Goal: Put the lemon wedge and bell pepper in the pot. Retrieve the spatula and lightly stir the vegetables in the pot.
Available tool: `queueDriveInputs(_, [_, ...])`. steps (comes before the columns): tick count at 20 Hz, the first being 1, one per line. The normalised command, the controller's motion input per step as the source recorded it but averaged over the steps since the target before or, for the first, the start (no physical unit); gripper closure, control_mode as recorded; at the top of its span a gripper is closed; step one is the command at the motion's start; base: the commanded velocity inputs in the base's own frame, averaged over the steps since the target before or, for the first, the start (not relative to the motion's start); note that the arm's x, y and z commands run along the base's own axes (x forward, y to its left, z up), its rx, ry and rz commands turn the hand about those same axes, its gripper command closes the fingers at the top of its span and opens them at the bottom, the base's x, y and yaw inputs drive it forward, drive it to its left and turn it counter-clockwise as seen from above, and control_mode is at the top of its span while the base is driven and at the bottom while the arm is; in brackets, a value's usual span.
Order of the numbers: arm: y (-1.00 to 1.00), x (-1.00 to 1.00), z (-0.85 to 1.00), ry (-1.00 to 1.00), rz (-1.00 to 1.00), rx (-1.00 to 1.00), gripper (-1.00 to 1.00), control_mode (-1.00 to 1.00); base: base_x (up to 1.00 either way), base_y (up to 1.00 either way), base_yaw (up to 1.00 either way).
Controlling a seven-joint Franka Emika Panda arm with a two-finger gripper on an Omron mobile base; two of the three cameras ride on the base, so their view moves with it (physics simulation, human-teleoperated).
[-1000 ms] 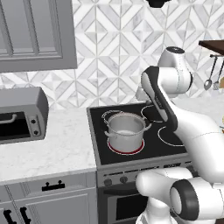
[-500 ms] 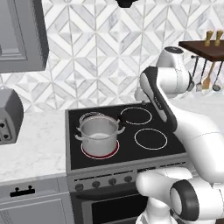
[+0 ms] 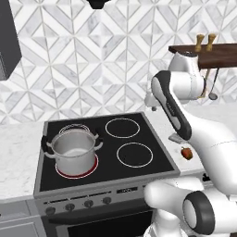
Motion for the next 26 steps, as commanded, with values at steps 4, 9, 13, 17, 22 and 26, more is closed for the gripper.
queueDriveInputs(4, [0.0, 0.0, 0.0, 0.0, 0.0, 0.0, -1.0, 1.0, 0.97, -0.24, 0.0])
queueDriveInputs(9, [-0.48, -0.1, -0.05, 0.0, 0.0, 0.0, -1.0, -1.0, 0.0, 0.0, 0.0])
queueDriveInputs(13, [-0.97, -0.13, -0.54, 0.04, 0.0, 0.0, -1.0, -1.0, 0.0, 0.0, 0.0])
queueDriveInputs(17, [-0.98, -0.06, -0.78, 0.07, 0.0, -0.02, -1.0, -1.0, 0.0, 0.0, 0.0])
queueDriveInputs(22, [-0.65, 0.05, -0.84, 0.15, 0.0, -0.04, -1.0, -1.0, 0.0, 0.0, 0.0])
queueDriveInputs(26, [-0.28, 0.0, -0.86, 0.11, 0.0, -0.07, -1.0, -1.0, 0.0, 0.0, 0.0])
